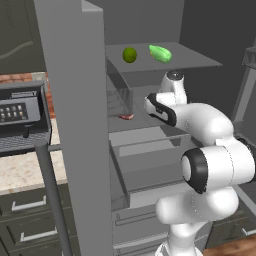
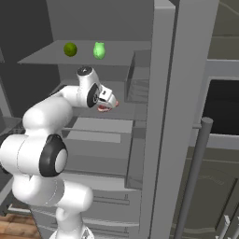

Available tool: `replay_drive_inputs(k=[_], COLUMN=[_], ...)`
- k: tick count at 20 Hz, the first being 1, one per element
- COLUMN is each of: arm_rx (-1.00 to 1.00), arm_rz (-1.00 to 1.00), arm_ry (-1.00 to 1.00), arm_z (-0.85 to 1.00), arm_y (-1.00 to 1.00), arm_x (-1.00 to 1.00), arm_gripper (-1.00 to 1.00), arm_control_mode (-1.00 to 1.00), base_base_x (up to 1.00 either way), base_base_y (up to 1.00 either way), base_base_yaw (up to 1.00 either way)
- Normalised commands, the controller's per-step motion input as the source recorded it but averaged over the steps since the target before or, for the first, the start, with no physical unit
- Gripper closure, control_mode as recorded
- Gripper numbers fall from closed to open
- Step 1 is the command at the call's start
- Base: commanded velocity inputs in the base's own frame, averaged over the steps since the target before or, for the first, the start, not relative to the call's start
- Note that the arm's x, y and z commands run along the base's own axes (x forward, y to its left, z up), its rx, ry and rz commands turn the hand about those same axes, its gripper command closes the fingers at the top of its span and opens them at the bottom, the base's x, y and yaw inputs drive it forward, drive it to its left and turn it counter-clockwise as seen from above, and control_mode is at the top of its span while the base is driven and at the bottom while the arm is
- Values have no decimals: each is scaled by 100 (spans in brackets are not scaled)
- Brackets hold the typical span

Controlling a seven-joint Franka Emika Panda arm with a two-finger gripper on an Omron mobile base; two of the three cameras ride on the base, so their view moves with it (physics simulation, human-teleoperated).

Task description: Gather the lime and corn from the fridge and place them on a tray on the dining counter. Then gather the steaks from the fridge and place them on the other tray.

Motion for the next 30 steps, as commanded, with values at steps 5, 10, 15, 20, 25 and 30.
replay_drive_inputs(k=[5, 10, 15, 20, 25, 30], arm_rx=[0, -2, -2, -1, 0, 0], arm_rz=[-1, -4, -3, -1, -2, 0], arm_ry=[1, 0, 0, 0, 2, 0], arm_z=[-17, -12, -11, -15, -25, -31], arm_y=[-3, -4, -1, -2, -6, 0], arm_x=[14, 21, 44, 40, 14, 1], arm_gripper=[-100, -100, -100, -100, -100, 100], arm_control_mode=[-100, -100, -100, -100, -100, -100], base_base_x=[0, 0, 0, 0, 0, 0], base_base_y=[0, 0, 0, 0, 0, 0], base_base_yaw=[0, 0, 0, 0, 0, 0])
